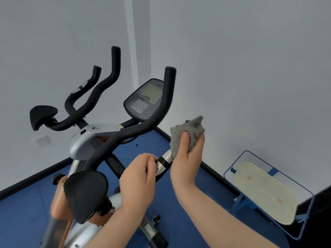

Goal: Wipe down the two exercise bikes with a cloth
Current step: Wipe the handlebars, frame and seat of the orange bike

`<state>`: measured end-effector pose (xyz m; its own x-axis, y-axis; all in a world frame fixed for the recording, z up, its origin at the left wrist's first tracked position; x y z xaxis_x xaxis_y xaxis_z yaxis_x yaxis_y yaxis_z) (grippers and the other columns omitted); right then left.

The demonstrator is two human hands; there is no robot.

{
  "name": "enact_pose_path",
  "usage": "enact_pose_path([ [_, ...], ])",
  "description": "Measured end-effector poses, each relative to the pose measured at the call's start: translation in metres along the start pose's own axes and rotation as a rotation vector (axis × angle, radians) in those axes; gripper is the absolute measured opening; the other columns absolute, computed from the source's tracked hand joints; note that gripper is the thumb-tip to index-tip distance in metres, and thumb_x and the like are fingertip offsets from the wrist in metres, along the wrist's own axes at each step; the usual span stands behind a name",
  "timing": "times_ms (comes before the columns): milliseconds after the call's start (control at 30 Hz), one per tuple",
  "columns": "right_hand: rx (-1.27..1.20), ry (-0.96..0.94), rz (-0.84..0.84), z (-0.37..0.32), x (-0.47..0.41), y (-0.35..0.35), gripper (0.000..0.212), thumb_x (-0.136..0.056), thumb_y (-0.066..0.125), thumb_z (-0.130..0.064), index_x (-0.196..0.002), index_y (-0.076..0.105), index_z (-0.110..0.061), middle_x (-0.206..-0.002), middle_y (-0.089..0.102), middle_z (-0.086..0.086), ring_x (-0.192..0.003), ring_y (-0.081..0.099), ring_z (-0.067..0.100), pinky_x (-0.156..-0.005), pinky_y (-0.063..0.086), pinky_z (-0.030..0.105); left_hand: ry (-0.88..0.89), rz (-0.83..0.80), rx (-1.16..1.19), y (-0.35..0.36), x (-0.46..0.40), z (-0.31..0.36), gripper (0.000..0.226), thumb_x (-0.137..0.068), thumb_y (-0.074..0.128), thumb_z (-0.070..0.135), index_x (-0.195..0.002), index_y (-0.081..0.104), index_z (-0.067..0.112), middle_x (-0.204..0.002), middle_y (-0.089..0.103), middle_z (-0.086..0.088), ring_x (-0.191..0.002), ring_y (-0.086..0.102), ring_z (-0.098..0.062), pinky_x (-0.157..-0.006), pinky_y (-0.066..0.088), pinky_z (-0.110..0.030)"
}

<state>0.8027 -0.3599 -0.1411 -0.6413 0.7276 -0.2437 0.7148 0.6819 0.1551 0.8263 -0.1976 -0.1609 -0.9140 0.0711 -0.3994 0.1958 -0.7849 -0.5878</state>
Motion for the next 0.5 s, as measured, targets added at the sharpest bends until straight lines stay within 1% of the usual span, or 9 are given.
enact_pose_path([
  [33,0.004,0.019,-0.025,0.003,0.01,0.002,0.046,-0.099,0.043,-0.039,-0.143,0.039,-0.026,-0.138,0.052,-0.006,-0.126,0.05,0.007,-0.107,0.043,0.038,0.003,0.005,0.006,-0.001,0.0,0.0,0.025,-0.099,0.042,0.027,-0.083,0.06,0.032,-0.072,0.059,0.017,-0.081,0.056,-0.002,-0.055,0.037,-0.017],
  [67,0.005,0.033,-0.062,0.005,0.013,0.002,0.049,-0.097,0.042,-0.042,-0.143,0.038,-0.027,-0.138,0.051,-0.006,-0.127,0.049,0.008,-0.107,0.042,0.039,0.007,0.007,0.009,-0.001,0.0,0.0,0.025,-0.098,0.041,0.028,-0.082,0.06,0.032,-0.072,0.059,0.017,-0.081,0.056,-0.002,-0.055,0.037,-0.017],
  [133,-0.012,0.038,-0.116,0.006,-0.004,-0.001,0.04,-0.099,0.043,-0.039,-0.136,0.044,-0.026,-0.13,0.057,-0.005,-0.12,0.054,0.009,-0.104,0.045,0.042,0.005,0.011,0.004,0.0,0.0,-0.001,0.026,-0.099,0.041,0.027,-0.082,0.061,0.031,-0.073,0.059,0.017,-0.08,0.056,-0.003,-0.055,0.037,-0.017],
  [200,-0.057,0.034,-0.101,-0.001,-0.024,-0.003,0.033,-0.101,0.043,-0.033,-0.133,0.047,-0.025,-0.131,0.057,-0.004,-0.121,0.055,0.011,-0.104,0.045,0.043,-0.005,0.025,-0.007,0.0,0.0,-0.001,0.028,-0.1,0.041,0.024,-0.082,0.061,0.03,-0.073,0.059,0.017,-0.081,0.056,-0.003,-0.056,0.037,-0.018],
  [267,-0.05,0.028,-0.056,-0.001,-0.02,0.0,0.036,-0.101,0.043,-0.034,-0.135,0.046,-0.022,-0.133,0.055,0.0,-0.122,0.054,0.016,-0.103,0.045,0.045,-0.031,0.044,0.004,-0.001,0.0,0.0,0.028,-0.099,0.041,0.026,-0.08,0.061,0.03,-0.072,0.06,0.016,-0.08,0.057,-0.004,-0.056,0.038,-0.016],
  [333,-0.008,0.024,-0.063,0.006,0.004,0.005,0.047,-0.1,0.043,-0.038,-0.144,0.038,-0.023,-0.14,0.048,-0.002,-0.129,0.047,0.012,-0.108,0.041,0.043,-0.059,0.067,0.067,-0.003,0.001,-0.002,0.028,-0.095,0.039,0.031,-0.076,0.06,0.031,-0.076,0.061,0.015,-0.079,0.058,-0.005,-0.058,0.041,-0.016],
  [400,0.011,0.053,-0.157,0.014,0.016,0.005,0.06,-0.094,0.042,-0.046,-0.149,0.029,-0.025,-0.145,0.043,-0.004,-0.133,0.043,0.01,-0.111,0.038,0.041,-0.097,0.081,0.154,-0.005,-0.001,-0.004,0.03,-0.094,0.038,0.031,-0.074,0.061,0.032,-0.081,0.062,0.018,-0.08,0.06,-0.005,-0.062,0.044,-0.017],
  [467,0.045,0.053,-0.256,0.016,0.006,-0.001,0.06,-0.093,0.041,-0.046,-0.148,0.03,-0.023,-0.142,0.047,-0.001,-0.129,0.047,0.012,-0.109,0.04,0.042,-0.182,0.064,0.267,-0.006,-0.004,-0.01,0.031,-0.096,0.043,0.022,-0.074,0.064,0.03,-0.08,0.064,0.019,-0.079,0.061,-0.004,-0.066,0.047,-0.022],
  [500,0.064,0.023,-0.256,0.013,-0.002,-0.008,0.055,-0.096,0.04,-0.043,-0.147,0.032,-0.024,-0.14,0.048,-0.002,-0.127,0.048,0.011,-0.108,0.041,0.042,-0.224,0.057,0.323,-0.009,-0.006,-0.012,0.033,-0.096,0.045,0.018,-0.074,0.066,0.029,-0.079,0.065,0.017,-0.077,0.061,-0.004,-0.069,0.048,-0.024],
])
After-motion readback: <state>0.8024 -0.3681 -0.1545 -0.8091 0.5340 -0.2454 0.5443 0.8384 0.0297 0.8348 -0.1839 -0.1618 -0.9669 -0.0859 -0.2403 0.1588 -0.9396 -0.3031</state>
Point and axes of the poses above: each hand's wrist, its own x-axis away from the middle knuckle, its own y-axis out of the palm, z = x × y, the point moved 9 cm from there along -x, towards the middle knuckle
